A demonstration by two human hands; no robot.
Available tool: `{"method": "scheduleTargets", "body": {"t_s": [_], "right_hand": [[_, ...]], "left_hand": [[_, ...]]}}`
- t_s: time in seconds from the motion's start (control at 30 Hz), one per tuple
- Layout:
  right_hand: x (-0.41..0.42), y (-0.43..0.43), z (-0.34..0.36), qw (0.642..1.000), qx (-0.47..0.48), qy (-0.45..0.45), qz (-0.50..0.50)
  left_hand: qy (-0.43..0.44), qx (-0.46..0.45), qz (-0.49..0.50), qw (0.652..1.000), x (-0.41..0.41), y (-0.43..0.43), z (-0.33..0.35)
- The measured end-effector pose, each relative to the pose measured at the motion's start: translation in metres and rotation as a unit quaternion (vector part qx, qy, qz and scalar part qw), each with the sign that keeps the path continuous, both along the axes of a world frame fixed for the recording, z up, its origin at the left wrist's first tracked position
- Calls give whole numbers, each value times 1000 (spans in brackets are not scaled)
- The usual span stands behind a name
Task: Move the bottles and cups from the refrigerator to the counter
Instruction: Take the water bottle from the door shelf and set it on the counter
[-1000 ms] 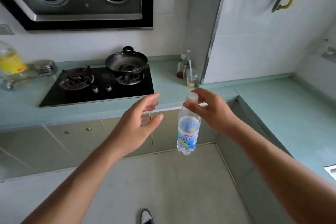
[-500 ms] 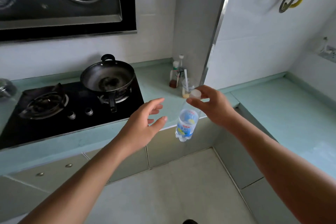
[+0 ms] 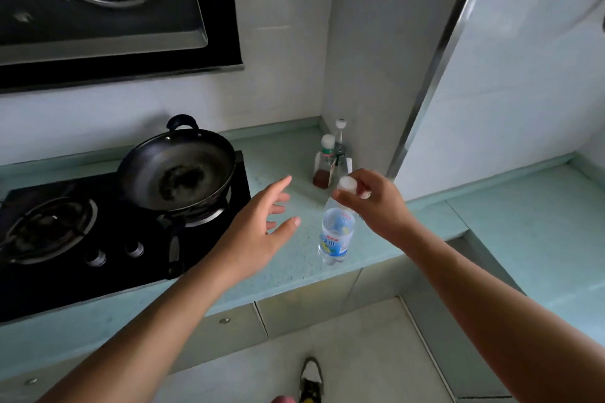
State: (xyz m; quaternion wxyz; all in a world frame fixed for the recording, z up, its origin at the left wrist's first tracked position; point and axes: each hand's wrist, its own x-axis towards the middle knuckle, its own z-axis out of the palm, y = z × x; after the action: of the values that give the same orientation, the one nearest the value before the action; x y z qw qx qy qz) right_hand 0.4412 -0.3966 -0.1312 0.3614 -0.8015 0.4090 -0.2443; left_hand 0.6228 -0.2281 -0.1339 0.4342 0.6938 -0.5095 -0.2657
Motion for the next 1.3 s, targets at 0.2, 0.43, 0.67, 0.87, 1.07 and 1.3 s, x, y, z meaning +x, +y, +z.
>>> {"method": "scheduleTargets", "body": {"t_s": [0.2, 0.43, 0.67, 0.87, 1.07, 1.3], "right_hand": [[45, -76, -24, 998, 6, 55, 14], [84, -139, -51, 989, -54, 131, 31], [114, -189, -61, 961, -109, 248, 58], [124, -209, -74, 951, -97, 290, 47], [130, -216, -77, 940, -100, 325, 39], [121, -213, -69, 936, -92, 339, 32]], "left_hand": [[-10, 23, 26, 999, 27, -65, -12], [-30, 52, 28, 998, 48, -117, -24], [-37, 71, 4, 997, 68, -144, -27], [-44, 74, -8, 996, 78, -158, -26], [-49, 76, -11, 996, 88, -162, -28], [-52, 65, -16, 996, 97, -163, -22]]}}
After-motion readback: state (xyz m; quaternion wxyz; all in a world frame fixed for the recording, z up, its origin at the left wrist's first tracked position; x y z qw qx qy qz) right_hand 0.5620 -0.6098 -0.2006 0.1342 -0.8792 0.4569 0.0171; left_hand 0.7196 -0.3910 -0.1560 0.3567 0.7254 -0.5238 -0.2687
